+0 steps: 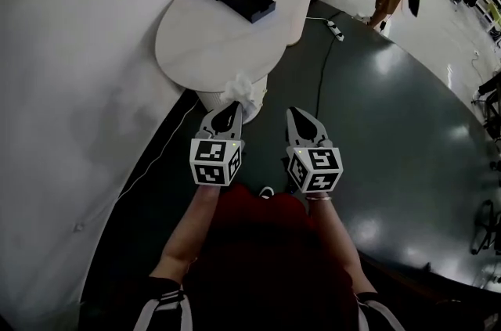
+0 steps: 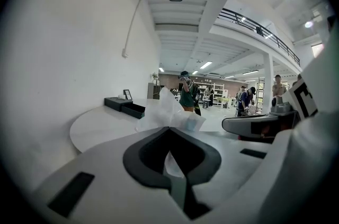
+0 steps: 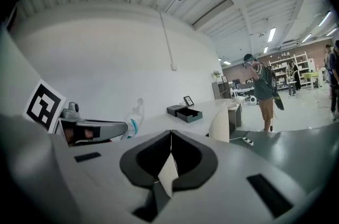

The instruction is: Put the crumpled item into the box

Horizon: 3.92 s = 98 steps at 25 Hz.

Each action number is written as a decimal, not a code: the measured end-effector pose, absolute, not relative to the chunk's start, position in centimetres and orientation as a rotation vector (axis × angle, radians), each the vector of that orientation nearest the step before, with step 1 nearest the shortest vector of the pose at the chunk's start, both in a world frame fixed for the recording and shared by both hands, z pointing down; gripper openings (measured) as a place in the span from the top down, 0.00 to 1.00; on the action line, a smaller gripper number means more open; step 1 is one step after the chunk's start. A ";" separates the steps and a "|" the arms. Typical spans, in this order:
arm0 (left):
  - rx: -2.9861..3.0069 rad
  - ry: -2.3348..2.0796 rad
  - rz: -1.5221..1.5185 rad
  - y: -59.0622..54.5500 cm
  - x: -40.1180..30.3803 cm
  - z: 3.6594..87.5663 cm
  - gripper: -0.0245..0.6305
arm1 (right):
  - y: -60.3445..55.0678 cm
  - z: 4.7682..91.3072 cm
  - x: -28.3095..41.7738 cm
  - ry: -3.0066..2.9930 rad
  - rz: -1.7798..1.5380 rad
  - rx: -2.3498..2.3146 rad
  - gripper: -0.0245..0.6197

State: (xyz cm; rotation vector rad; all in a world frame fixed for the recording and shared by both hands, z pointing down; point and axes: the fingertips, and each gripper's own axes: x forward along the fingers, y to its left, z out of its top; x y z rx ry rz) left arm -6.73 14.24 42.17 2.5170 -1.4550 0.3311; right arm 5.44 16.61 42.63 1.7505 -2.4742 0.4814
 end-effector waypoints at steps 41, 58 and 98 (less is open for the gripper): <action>2.470 -1.440 0.366 -7.1 -7.5 43.9 0.93 | -3.3 44.3 5.9 -2.414 0.537 1.764 0.94; 2.517 -1.300 0.383 -16.3 -7.2 44.9 0.93 | -12.0 44.6 3.8 -2.344 0.538 1.820 0.94; 2.478 -1.348 0.512 -32.0 -2.8 47.8 0.93 | -23.7 48.4 6.0 -2.372 0.587 1.620 0.94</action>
